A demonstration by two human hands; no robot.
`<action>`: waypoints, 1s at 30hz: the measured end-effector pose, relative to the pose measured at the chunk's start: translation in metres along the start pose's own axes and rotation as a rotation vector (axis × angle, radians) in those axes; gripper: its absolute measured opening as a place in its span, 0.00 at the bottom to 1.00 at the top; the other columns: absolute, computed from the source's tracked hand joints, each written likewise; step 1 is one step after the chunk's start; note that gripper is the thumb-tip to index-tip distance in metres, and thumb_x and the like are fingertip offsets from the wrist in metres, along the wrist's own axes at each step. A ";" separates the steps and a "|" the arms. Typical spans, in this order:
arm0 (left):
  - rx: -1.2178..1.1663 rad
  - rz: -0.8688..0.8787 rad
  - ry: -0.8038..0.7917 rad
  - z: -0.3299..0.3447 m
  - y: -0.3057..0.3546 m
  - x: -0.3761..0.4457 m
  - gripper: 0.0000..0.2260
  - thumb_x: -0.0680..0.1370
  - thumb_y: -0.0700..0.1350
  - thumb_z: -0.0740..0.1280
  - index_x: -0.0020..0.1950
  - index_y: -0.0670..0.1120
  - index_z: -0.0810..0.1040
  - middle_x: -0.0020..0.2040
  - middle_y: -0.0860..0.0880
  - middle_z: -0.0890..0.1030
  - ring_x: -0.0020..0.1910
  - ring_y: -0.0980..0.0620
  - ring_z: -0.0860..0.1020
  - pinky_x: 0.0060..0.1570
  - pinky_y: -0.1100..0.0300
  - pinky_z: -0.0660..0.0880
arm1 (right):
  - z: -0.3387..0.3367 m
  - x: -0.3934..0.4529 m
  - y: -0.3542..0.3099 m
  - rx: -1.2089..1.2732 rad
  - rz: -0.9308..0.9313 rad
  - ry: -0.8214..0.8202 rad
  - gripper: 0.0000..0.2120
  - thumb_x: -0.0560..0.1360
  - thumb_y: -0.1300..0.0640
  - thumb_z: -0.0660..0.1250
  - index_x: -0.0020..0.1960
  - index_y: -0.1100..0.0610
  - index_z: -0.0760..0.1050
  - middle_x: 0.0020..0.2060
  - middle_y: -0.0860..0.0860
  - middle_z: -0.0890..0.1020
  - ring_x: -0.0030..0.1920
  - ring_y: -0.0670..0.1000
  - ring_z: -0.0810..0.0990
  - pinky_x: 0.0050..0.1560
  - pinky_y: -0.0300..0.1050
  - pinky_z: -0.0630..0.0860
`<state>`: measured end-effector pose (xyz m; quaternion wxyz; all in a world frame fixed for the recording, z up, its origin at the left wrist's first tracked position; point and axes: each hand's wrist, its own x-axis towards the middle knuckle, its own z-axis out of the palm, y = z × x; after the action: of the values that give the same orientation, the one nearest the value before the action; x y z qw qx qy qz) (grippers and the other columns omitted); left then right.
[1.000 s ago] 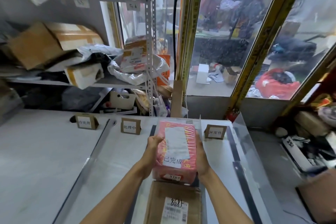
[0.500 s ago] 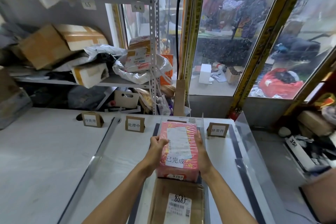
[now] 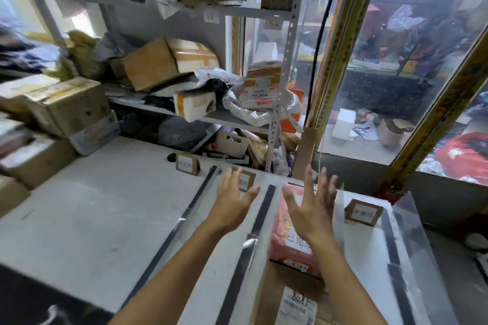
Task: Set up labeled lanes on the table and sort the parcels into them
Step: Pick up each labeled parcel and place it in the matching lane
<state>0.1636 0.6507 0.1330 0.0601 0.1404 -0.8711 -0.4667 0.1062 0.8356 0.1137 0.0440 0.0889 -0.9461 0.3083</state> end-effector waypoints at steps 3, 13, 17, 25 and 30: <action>0.201 0.110 0.280 -0.081 -0.023 -0.008 0.37 0.78 0.68 0.56 0.83 0.54 0.50 0.83 0.54 0.39 0.81 0.51 0.37 0.77 0.43 0.48 | 0.020 -0.002 -0.088 -0.095 -0.205 -0.046 0.43 0.80 0.29 0.53 0.82 0.41 0.31 0.78 0.46 0.25 0.76 0.52 0.19 0.75 0.56 0.28; 0.517 -0.039 0.696 -0.349 -0.164 -0.119 0.35 0.79 0.67 0.53 0.82 0.60 0.44 0.81 0.59 0.32 0.76 0.58 0.26 0.79 0.44 0.37 | 0.150 -0.099 -0.374 -0.117 -0.585 -0.206 0.43 0.79 0.26 0.51 0.83 0.42 0.33 0.77 0.48 0.23 0.76 0.54 0.20 0.77 0.56 0.27; 0.513 -0.146 0.758 -0.440 -0.226 -0.173 0.37 0.77 0.69 0.52 0.83 0.60 0.43 0.80 0.60 0.30 0.76 0.58 0.26 0.78 0.40 0.36 | 0.203 -0.144 -0.468 -0.130 -0.688 -0.237 0.43 0.79 0.26 0.50 0.82 0.42 0.32 0.75 0.48 0.22 0.77 0.55 0.21 0.75 0.53 0.24; 0.562 -0.289 0.856 -0.547 -0.306 -0.248 0.40 0.73 0.72 0.46 0.83 0.59 0.45 0.81 0.57 0.33 0.78 0.56 0.27 0.78 0.45 0.33 | 0.287 -0.218 -0.585 -0.116 -0.801 -0.359 0.41 0.79 0.25 0.46 0.83 0.42 0.33 0.77 0.49 0.23 0.75 0.53 0.18 0.78 0.56 0.26; 0.558 -0.357 0.900 -0.586 -0.343 -0.254 0.39 0.73 0.72 0.45 0.82 0.60 0.43 0.81 0.58 0.33 0.78 0.57 0.28 0.78 0.46 0.34 | 0.330 -0.231 -0.635 -0.064 -0.848 -0.392 0.51 0.64 0.19 0.25 0.82 0.41 0.33 0.76 0.47 0.23 0.75 0.53 0.18 0.76 0.54 0.24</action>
<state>0.6088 0.0803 0.1813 0.3067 0.4815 -0.8129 -0.1156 0.4473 0.1692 0.1813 -0.0109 0.5231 -0.8256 0.2112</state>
